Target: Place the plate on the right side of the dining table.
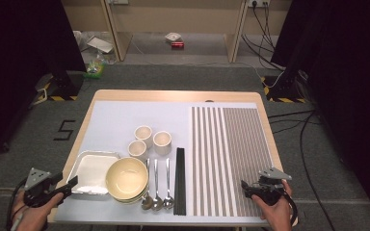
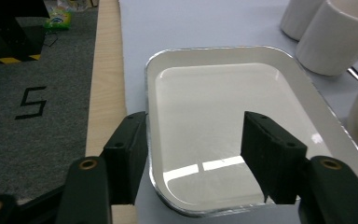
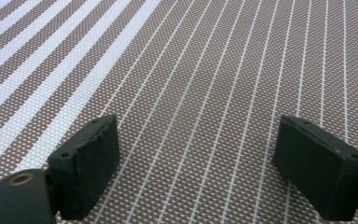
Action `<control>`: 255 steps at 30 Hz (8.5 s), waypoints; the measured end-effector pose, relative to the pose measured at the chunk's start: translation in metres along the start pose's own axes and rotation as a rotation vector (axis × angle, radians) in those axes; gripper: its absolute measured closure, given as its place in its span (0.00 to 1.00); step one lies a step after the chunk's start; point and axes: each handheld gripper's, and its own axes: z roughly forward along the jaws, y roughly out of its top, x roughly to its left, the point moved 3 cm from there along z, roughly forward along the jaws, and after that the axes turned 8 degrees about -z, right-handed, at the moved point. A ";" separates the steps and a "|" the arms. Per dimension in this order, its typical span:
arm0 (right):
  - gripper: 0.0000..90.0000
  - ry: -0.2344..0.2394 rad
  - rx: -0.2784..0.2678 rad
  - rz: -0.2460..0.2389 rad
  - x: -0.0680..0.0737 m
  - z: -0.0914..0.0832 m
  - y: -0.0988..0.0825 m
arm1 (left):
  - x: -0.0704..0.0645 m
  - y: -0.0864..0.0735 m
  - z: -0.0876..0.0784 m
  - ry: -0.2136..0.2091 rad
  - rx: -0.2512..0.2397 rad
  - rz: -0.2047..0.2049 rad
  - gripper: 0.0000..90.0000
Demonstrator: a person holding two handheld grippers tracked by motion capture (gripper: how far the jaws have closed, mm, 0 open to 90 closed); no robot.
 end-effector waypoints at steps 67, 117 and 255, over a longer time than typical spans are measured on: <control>0.16 0.000 -0.001 -0.001 0.000 0.000 0.000 | 0.020 0.040 0.098 0.085 0.102 -0.001 0.90; 0.16 -0.006 -0.001 -0.004 0.000 0.000 0.000 | 0.015 0.055 0.092 0.108 0.155 0.098 0.93; 0.16 -0.007 0.002 -0.001 0.000 0.000 0.000 | 0.024 0.066 0.091 0.061 0.238 0.124 0.82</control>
